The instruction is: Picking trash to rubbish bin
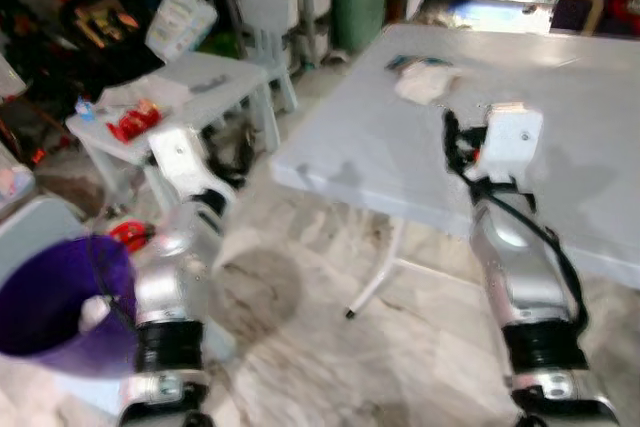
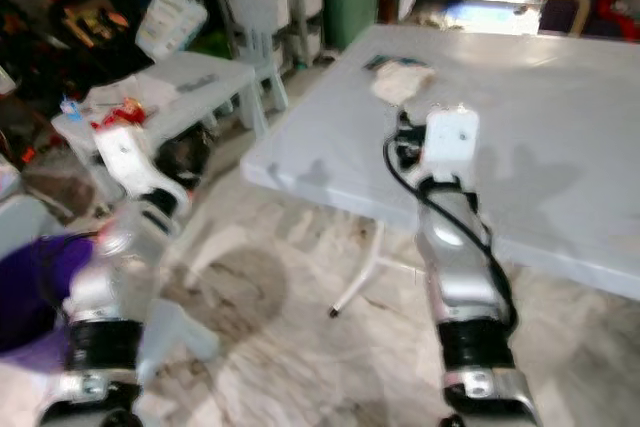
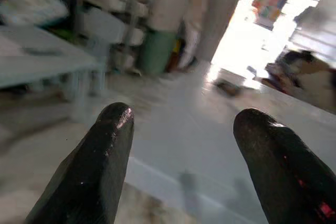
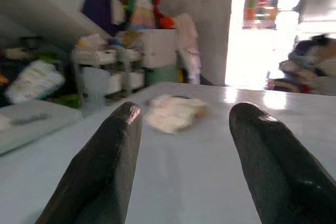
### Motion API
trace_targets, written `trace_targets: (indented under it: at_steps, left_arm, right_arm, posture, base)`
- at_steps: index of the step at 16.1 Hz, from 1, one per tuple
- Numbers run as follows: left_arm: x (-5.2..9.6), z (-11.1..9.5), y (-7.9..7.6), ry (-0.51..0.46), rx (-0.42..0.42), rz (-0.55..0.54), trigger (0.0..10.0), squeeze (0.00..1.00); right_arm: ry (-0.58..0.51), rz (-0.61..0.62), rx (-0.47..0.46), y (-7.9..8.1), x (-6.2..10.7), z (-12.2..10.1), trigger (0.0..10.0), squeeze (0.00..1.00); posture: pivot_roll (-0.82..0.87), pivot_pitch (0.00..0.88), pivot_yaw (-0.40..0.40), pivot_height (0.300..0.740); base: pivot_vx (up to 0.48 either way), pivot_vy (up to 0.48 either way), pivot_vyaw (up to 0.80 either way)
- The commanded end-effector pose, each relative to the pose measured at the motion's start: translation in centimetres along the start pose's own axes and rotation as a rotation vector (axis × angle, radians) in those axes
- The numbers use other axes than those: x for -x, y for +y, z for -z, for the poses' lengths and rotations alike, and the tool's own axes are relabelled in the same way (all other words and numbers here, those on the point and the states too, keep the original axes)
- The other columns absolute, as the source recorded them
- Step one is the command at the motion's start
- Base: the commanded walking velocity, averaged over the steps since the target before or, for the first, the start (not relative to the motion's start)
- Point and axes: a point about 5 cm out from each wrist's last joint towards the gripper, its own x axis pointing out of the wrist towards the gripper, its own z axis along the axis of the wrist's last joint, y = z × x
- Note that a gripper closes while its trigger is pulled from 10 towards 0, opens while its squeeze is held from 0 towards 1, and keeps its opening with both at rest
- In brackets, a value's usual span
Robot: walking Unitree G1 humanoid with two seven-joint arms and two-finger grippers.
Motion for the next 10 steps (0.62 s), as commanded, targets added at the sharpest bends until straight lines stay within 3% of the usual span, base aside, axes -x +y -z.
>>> trace_targets:
  at_steps: [1,10]
  left_arm:
    - [0.04,-0.83,0.88,-0.019,-0.020,-0.030,10.0,0.00]
    - [-0.16,-1.49,1.10,-0.053,-0.028,-0.033,10.0,0.00]
  right_arm:
    - [-0.023,-0.010,-0.009,0.63,-0.28,-0.71,10.0,0.00]
    - [-0.026,-0.018,-0.002,0.86,-0.35,-0.73,10.0,0.00]
  posture:
    - [0.00,0.000,0.070,0.740]
    - [0.00,0.000,0.072,0.740]
  base:
    - [0.000,0.000,0.00]
    - [0.000,0.000,0.00]
